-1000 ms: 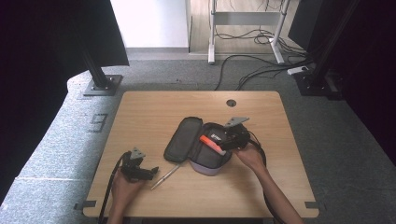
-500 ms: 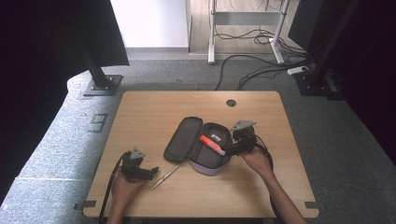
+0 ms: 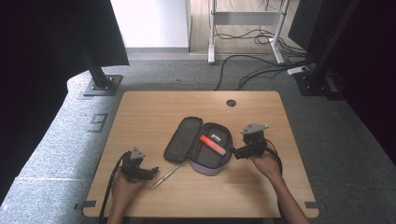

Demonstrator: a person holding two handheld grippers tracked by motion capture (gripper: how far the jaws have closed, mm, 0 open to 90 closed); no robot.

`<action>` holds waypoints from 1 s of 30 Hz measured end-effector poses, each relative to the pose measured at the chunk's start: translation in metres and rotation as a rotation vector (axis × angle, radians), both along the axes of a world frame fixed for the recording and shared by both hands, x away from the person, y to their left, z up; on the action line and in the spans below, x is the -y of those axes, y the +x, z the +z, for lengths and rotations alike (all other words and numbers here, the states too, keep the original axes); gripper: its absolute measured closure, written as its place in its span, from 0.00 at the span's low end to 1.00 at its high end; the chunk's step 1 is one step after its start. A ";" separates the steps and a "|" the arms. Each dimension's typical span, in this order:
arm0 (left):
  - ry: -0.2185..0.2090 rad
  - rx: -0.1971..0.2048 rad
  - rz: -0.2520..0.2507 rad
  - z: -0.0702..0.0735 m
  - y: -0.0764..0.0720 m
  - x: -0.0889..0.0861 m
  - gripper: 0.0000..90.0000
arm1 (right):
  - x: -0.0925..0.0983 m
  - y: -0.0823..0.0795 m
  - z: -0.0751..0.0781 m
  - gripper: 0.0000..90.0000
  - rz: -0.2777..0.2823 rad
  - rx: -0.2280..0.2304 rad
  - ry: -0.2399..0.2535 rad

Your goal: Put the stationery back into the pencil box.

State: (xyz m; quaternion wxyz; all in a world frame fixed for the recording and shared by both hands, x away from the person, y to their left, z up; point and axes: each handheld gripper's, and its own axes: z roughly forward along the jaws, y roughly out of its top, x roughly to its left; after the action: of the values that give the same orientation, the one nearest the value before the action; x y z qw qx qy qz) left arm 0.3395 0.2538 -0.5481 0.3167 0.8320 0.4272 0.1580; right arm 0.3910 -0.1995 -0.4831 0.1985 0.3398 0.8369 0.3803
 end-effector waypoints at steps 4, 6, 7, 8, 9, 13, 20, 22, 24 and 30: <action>0.000 0.000 -0.001 0.000 0.000 0.000 0.02 | 0.008 -0.003 -0.003 0.01 -0.009 -0.002 0.006; 0.000 0.000 0.000 0.000 0.000 0.000 0.02 | 0.011 -0.005 -0.004 0.01 -0.015 0.000 0.002; 0.000 0.000 0.000 0.000 0.000 0.000 0.02 | 0.013 -0.006 -0.004 0.02 -0.017 0.000 0.001; 0.000 0.000 0.000 0.000 0.000 0.000 0.02 | 0.015 -0.007 -0.005 0.02 -0.020 -0.001 0.003; 0.000 0.000 0.000 0.000 0.000 0.000 0.02 | 0.017 -0.009 -0.006 0.02 -0.022 -0.001 0.007; 0.000 0.000 -0.001 0.000 0.000 0.000 0.02 | 0.023 -0.014 -0.009 0.02 -0.029 0.003 0.006; 0.000 0.000 0.000 0.000 0.000 0.000 0.02 | 0.034 -0.023 -0.017 0.02 -0.045 -0.002 0.005; 0.000 0.000 -0.001 0.000 0.000 0.000 0.02 | 0.037 -0.025 -0.020 0.02 -0.049 -0.003 0.005; 0.000 0.000 -0.001 0.000 0.000 0.000 0.01 | 0.039 -0.028 -0.023 0.02 -0.053 -0.005 0.003; 0.002 -0.001 -0.004 0.000 0.000 0.000 0.01 | 0.043 -0.034 -0.036 0.02 -0.070 -0.024 0.002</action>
State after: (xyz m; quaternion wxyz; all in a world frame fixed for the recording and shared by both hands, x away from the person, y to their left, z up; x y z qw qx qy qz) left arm 0.3396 0.2535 -0.5483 0.3160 0.8332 0.4257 0.1572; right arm 0.3570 -0.2425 -0.5196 0.2015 0.3738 0.8264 0.3697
